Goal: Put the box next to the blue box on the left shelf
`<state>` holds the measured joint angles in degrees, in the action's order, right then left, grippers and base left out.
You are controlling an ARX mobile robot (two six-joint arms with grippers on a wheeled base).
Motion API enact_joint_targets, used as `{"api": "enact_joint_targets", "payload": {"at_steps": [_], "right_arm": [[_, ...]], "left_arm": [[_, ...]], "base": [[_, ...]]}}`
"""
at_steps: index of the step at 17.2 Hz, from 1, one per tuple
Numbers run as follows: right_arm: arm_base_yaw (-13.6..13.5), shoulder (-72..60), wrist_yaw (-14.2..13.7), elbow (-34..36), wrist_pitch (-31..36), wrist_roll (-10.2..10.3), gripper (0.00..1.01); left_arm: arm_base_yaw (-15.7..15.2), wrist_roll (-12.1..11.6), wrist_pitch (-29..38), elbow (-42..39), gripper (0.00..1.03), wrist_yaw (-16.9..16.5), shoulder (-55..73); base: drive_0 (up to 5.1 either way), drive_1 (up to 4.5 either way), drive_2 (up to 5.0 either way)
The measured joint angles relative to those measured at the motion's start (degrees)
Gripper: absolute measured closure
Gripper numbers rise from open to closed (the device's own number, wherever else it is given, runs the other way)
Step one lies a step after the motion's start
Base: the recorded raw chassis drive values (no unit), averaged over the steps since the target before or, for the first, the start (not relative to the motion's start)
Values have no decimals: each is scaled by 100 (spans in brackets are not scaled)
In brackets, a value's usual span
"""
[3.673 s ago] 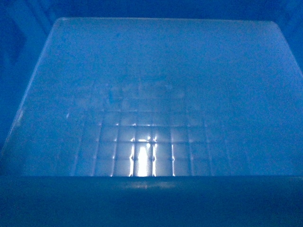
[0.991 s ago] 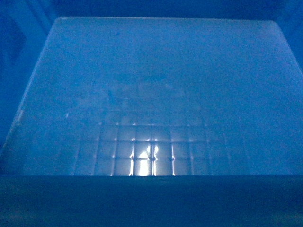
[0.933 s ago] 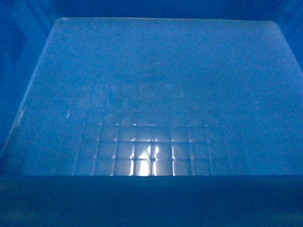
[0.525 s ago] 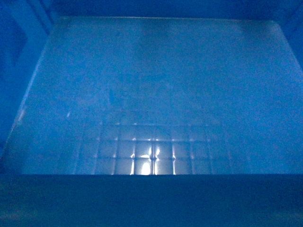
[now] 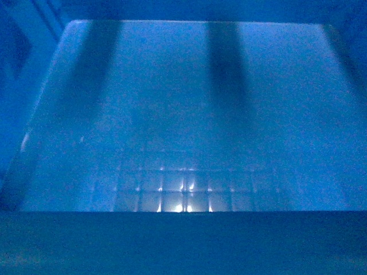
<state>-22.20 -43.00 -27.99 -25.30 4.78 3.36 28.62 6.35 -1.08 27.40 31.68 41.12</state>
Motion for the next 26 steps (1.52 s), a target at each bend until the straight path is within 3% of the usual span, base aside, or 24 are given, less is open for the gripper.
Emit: {"api": "enact_joint_targets", "payload": {"at_steps": [4,26], "right_arm": [[4,-7,0,0,-4,0,91],[7,-2,-2,0,-4,-2,91]], "left_arm": [[0,0,11,0,96,-7,26],[0,2,13,0,96,-11,22]], "base": [[15,406,-376],[0,0,0]]}}
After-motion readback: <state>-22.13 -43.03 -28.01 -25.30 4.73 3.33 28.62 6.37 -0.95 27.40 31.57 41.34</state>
